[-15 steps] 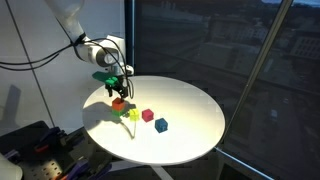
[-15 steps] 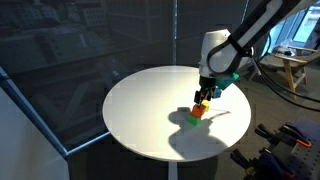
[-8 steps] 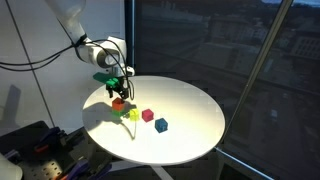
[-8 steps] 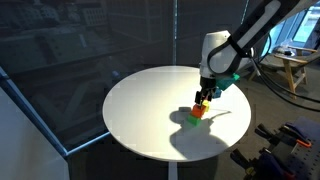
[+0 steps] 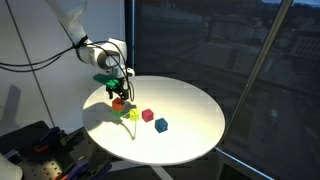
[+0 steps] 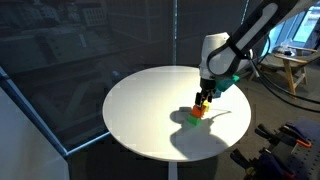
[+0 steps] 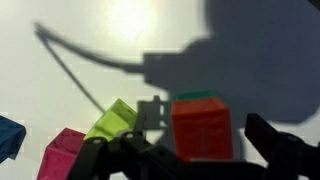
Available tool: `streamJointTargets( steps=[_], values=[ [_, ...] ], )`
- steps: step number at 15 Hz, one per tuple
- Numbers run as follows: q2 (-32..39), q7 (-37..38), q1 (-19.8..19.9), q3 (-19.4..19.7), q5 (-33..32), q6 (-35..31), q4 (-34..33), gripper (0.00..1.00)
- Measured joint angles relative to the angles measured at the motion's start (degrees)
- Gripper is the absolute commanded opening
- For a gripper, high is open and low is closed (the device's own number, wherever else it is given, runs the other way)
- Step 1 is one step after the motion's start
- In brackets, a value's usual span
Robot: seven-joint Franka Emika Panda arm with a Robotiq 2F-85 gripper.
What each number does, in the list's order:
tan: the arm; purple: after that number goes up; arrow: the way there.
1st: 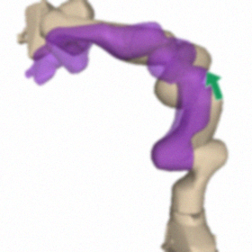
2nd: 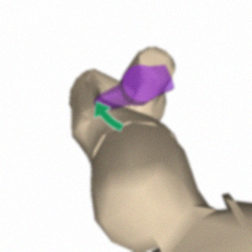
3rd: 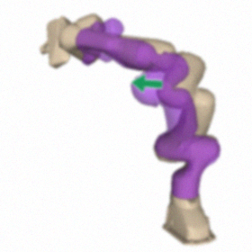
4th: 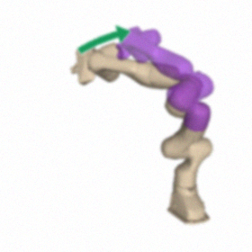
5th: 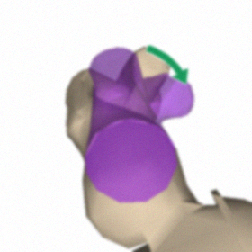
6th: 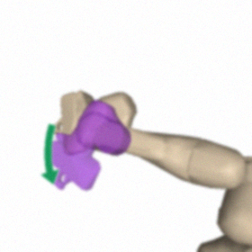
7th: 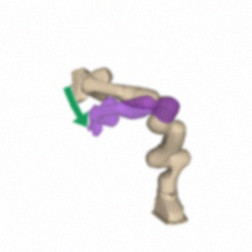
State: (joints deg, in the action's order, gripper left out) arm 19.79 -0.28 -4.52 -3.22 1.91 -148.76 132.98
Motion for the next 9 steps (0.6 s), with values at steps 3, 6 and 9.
streamJointTargets(
  steps=[3,6,9],
  values=[
    [0.42,0.0,0.0,0.0,0.0,0.0,-0.51,1.0],
    [1.12,0.0,-0.01,0.0,-0.03,0.02,-1.36,1.0],
    [1.89,0.0,-0.1,0.0,-0.17,0.07,-2.27,1.0]
  ],
)
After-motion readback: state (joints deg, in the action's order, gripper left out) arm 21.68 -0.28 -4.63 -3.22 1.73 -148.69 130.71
